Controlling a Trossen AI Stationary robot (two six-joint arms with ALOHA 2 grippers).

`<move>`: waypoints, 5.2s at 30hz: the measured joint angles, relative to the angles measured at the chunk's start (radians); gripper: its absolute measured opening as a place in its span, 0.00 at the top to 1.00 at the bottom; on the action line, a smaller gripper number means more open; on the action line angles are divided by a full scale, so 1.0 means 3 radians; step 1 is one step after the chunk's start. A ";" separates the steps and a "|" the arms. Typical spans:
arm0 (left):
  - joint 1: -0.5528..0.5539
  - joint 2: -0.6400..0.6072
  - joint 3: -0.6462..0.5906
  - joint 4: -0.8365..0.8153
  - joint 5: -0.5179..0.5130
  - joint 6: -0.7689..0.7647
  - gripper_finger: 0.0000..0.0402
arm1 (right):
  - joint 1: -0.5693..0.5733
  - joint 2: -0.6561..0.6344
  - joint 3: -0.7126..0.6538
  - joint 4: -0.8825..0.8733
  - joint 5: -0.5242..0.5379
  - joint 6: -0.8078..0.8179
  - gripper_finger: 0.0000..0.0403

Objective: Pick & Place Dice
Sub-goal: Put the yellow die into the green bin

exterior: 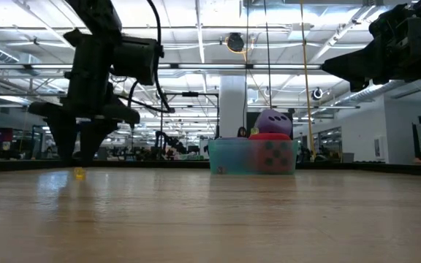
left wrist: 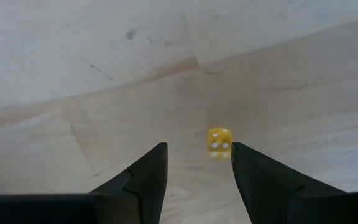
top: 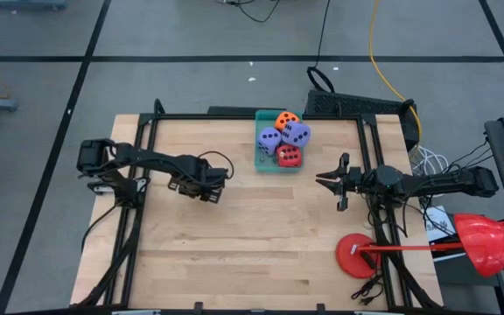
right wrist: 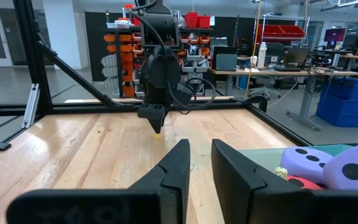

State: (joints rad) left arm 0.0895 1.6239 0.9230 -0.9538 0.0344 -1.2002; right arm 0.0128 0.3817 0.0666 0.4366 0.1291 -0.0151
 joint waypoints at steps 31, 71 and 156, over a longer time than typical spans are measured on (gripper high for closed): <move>0.0056 0.0247 0.0004 0.0230 0.0212 0.0300 0.53 | 0.0000 0.0000 0.0000 0.0000 0.0000 -0.0001 0.85; -0.0081 -0.0222 0.0107 0.0753 -0.0246 0.0456 0.76 | 0.0000 0.0001 0.0000 0.0000 0.0000 0.0000 0.85; 0.0493 0.0895 0.1704 0.2332 -0.0660 0.2750 0.52 | 0.0000 0.0001 0.0000 0.0000 0.0000 -0.0001 0.85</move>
State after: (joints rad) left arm 0.2373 1.8923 1.4342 -0.2542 -0.1637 -0.3750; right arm 0.0128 0.3819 0.0666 0.4366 0.1291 -0.0153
